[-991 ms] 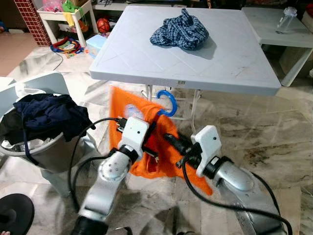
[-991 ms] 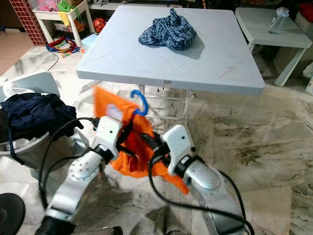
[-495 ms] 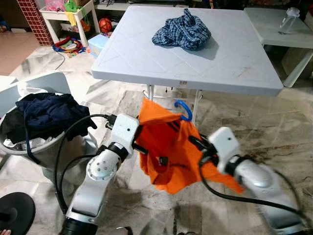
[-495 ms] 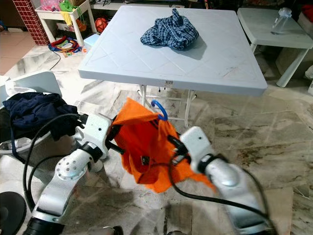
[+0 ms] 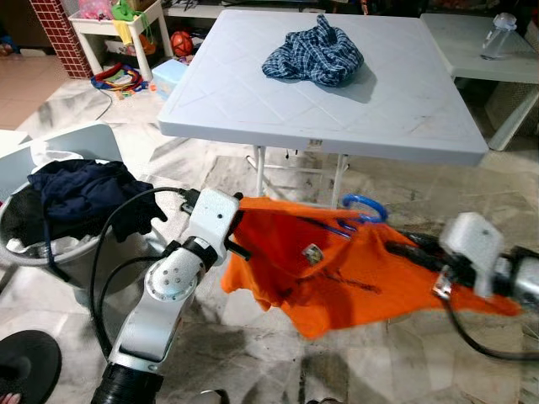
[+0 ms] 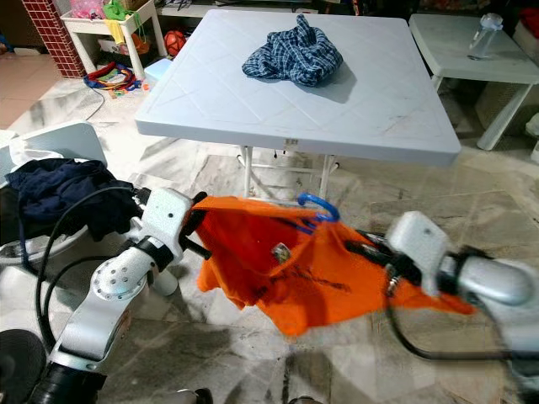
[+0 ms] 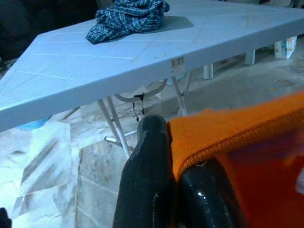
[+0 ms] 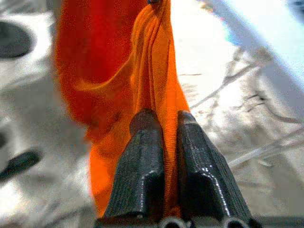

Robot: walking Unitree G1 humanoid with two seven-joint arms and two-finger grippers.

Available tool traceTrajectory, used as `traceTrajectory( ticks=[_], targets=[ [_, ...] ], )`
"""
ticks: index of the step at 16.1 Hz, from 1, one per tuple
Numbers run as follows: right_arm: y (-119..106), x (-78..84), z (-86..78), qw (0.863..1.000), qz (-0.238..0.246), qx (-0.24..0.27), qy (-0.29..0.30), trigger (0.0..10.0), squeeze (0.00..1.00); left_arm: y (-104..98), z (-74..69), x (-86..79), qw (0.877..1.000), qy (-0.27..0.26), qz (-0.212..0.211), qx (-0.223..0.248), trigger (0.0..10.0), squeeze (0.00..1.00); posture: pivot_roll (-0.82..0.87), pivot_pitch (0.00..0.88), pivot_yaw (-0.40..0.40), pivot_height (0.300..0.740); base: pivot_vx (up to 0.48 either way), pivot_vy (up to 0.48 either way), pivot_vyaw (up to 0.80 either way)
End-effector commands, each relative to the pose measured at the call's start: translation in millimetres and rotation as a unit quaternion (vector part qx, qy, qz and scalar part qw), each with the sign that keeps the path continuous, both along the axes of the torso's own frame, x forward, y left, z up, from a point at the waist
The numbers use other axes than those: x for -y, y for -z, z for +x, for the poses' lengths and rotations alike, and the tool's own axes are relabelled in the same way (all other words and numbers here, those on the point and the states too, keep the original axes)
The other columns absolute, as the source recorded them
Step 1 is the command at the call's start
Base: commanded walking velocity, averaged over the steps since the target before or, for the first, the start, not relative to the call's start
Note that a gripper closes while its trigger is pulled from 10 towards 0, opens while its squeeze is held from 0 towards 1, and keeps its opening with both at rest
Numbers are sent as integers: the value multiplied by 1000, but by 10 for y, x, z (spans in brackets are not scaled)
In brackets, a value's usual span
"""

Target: Hang hanger

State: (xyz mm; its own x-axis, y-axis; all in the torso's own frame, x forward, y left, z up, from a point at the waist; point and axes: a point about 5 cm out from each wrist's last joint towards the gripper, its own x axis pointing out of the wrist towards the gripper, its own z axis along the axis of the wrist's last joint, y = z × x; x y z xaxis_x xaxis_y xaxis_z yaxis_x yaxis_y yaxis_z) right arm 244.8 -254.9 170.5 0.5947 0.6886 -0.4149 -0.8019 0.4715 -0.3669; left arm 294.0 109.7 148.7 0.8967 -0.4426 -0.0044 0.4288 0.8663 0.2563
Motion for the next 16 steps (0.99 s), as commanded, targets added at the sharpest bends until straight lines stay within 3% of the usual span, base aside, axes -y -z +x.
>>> traceTrajectory(
  ticks=[1, 2, 4, 6, 9, 11, 14, 16],
  targets=[
    [-150, 331, -126, 999, -25, -25, 16, 10000, 0, 23, 53, -338, 998, -66, 14, -6, 0, 0, -14, 121, -12, 740, 0, 0, 0],
    [-163, 357, -162, 999, -27, -36, 8, 10000, 0, 26, 54, -347, 998, -67, 15, -7, 0, 0, -17, 121, -10, 740, 0, 0, 0],
    [-243, 558, -324, 995, -56, -81, -17, 10000, 0, 50, 56, -380, 997, -68, 21, -13, 0, 0, -31, 120, -6, 740, 0, 0, 0],
    [-314, 591, -370, 994, -58, -90, -32, 10000, 0, 102, 56, -365, 997, -63, 23, -24, 0, 0, -37, 119, -2, 740, 0, 0, 0],
    [-608, 521, -394, 995, 25, -77, -66, 10000, 0, 257, 27, -349, 997, -46, 21, -65, 0, 0, -45, 116, 5, 740, 0, 0, 0],
    [-970, 568, -381, 993, 87, -32, -73, 10000, 0, 367, 11, -412, 994, -40, 15, -100, 0, 0, -53, 115, 6, 740, 0, 0, 0],
    [-1132, 593, -354, 987, 146, 2, -68, 10000, 0, 447, -11, -389, 991, -33, -2, -129, 0, 0, -55, 115, 7, 740, 0, 0, 0],
    [-1153, 571, -362, 979, 190, 9, -71, 10000, 0, 532, -64, -354, 985, -27, -42, -165, 235, 0, -55, 115, 7, 740, 0, 0, 0]
  ],
)
